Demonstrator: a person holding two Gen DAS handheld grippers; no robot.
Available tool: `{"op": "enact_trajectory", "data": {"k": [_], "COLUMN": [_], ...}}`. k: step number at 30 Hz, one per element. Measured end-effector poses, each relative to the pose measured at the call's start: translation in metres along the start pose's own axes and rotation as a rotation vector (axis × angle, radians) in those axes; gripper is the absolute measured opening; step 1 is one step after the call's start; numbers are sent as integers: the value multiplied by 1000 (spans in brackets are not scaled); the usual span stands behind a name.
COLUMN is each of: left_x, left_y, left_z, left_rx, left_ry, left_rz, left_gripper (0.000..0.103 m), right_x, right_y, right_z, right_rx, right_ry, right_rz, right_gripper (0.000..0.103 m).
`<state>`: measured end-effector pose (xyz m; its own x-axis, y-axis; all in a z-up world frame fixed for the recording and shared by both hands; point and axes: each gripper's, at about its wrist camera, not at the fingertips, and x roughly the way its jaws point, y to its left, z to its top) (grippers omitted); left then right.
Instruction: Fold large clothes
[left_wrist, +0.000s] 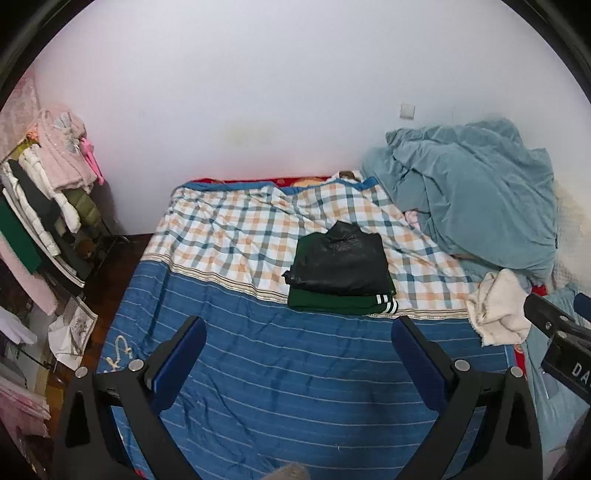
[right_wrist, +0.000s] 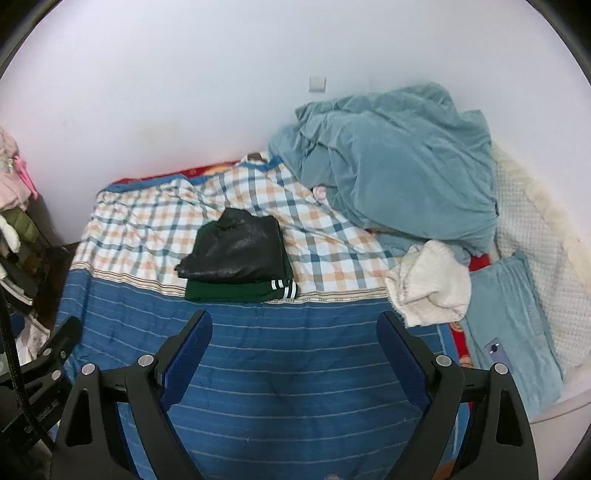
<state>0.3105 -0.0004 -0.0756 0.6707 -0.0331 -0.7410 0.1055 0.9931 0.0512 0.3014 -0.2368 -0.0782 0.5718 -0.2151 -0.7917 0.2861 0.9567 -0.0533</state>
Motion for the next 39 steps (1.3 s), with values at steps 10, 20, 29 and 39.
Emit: {"op": "enact_trajectory", "data": {"k": [10, 20, 29, 39], "left_x": [-67, -89, -100, -106], "left_y": [2, 0, -1, -4], "left_z": [-4, -7, -8, -10], "left_rx": [-23, -51, -49, -51], "left_ry": [-79, -100, -134, -139], "left_rz": [10, 5, 15, 23], "left_gripper": [102, 102, 103, 103], "right_x": [-112, -143, -151, -153], "right_y": [-16, -29, -30, -31], "right_z": [-8, -12, -11, -10], "right_rx": [-42, -49, -60, -71], "right_ry": [-113, -119, -133, -145], "right_rz": [9, 31, 57, 61], "right_gripper": [92, 93, 96, 96]}}
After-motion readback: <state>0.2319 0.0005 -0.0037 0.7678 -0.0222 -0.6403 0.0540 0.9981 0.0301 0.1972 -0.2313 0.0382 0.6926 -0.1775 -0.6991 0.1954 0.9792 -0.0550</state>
